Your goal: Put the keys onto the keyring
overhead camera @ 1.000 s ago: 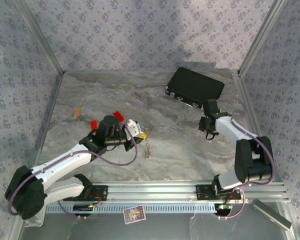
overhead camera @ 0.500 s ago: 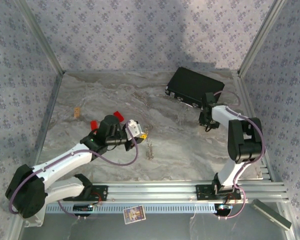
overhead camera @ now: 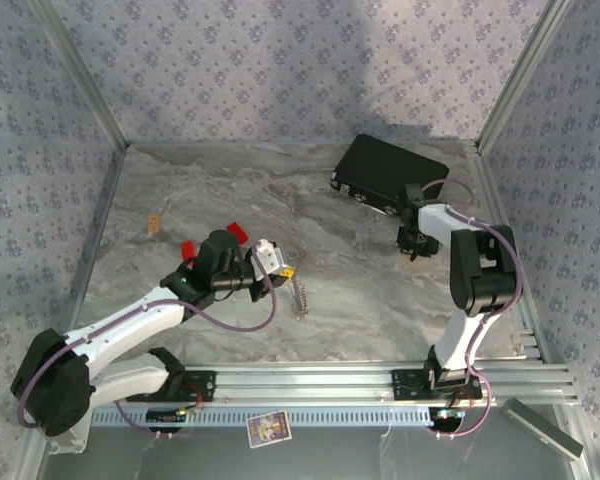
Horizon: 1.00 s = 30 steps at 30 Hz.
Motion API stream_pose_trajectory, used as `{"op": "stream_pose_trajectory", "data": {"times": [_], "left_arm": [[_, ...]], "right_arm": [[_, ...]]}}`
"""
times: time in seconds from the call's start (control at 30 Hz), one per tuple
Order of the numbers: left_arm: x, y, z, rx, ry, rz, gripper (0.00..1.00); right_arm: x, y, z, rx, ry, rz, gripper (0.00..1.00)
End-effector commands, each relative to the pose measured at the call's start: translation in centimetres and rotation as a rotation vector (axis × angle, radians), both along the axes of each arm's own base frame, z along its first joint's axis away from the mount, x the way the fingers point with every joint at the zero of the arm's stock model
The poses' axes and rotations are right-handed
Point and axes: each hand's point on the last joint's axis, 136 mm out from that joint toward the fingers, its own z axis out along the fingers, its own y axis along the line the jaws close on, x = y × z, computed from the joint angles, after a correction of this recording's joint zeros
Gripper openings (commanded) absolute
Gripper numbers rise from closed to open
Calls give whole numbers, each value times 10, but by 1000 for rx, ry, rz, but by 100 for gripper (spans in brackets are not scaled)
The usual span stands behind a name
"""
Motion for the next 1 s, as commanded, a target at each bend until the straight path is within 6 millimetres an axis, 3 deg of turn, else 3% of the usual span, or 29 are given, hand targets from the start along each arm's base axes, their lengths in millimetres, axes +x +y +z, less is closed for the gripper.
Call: {"op": "stream_pose_trajectory", "data": {"times": [0.0,0.37,0.97], "left_arm": [[0,-10,24,-56,-65,-45,0],[-1,-11,25,-61,-62,-57,0],[-2,-11,25,-53,-74,-63,0]], "right_arm": [[0,-4,3,-39,29,11,20],[5,-3,3,-65,41,46,25],[8,-3,4,-120,47,74,8]]}}
